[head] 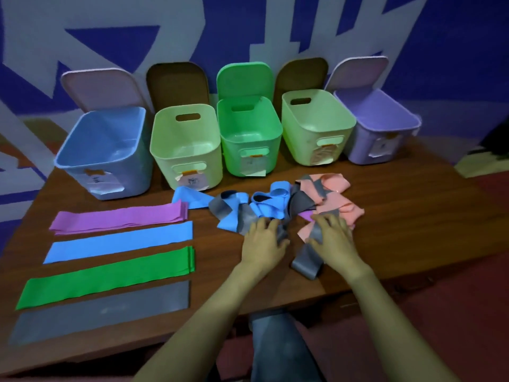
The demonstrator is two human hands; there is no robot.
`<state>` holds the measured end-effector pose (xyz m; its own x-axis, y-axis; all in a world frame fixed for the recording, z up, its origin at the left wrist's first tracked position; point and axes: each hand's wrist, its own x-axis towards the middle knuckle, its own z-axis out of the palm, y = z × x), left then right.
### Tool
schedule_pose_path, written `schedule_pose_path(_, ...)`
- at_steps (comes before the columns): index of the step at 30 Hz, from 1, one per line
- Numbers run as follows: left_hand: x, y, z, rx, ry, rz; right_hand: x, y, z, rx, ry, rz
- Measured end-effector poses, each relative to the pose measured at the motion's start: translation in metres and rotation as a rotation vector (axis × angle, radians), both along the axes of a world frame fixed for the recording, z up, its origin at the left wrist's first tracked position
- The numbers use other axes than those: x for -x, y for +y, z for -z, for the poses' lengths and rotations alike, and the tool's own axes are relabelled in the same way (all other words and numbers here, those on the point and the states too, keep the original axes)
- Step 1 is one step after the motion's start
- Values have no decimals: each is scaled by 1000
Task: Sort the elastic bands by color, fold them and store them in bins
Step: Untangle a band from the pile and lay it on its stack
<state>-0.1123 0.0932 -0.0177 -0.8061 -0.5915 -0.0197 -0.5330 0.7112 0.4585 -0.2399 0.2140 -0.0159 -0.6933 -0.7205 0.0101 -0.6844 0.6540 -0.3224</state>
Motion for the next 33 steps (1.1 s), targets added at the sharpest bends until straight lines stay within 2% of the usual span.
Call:
schedule_pose_path(3, 8, 1, 14, 102, -86, 20, 1, 5, 9, 71, -35, 33)
schedule_pose_path(5, 8, -5, 17, 75, 8, -24, 3, 6, 9, 195, -29, 55)
schedule_pose_path(8, 4, -14, 13, -89, 185, -143, 6, 2, 1, 372, -3, 83)
schedule_pose_path(10, 1, -20, 9, -125, 220, -164, 6, -6, -10, 470, 11, 83)
schedule_pose_path(13, -2, -24, 5, -135, 49, 42, 4, -21, -24, 567, 59, 42)
schedule_pose_path(15, -4, -21, 0, -207, -57, 134, 0, -30, -30, 601, 103, 27)
schedule_pose_path(17, -5, -21, -4, -268, -88, 143, -2, -37, -36, 582, 136, 7)
schedule_pose_path(19, -8, -24, -5, -214, -126, 164, -1, -42, -37, 447, 128, -25)
schedule_pose_path(20, -10, -26, -5, -209, -81, 149, -1, -43, -36, 297, 108, -46)
schedule_pose_path(22, -15, -31, -8, -221, 147, -12, -3, -44, -34, -67, 38, -72)
schedule_pose_path(24, -20, -40, -9, -86, 309, -240, -8, -46, -32, -275, -25, -74)
schedule_pose_path(26, -26, -54, -5, 37, 219, -373, -13, -48, -32, -286, -23, -42)
schedule_pose_path(28, -32, -68, 1, 2, 87, -409, -17, -53, -36, -287, 14, 0)
schedule_pose_path(29, -34, -73, 3, -68, 118, -416, -20, -55, -37, -288, 41, 15)
schedule_pose_path(31, -35, -77, -3, -224, 312, -455, -24, -58, -40, -221, 116, 32)
schedule_pose_path(33, -35, -78, -16, -283, 502, -471, -26, -64, -39, -3, 169, -20)
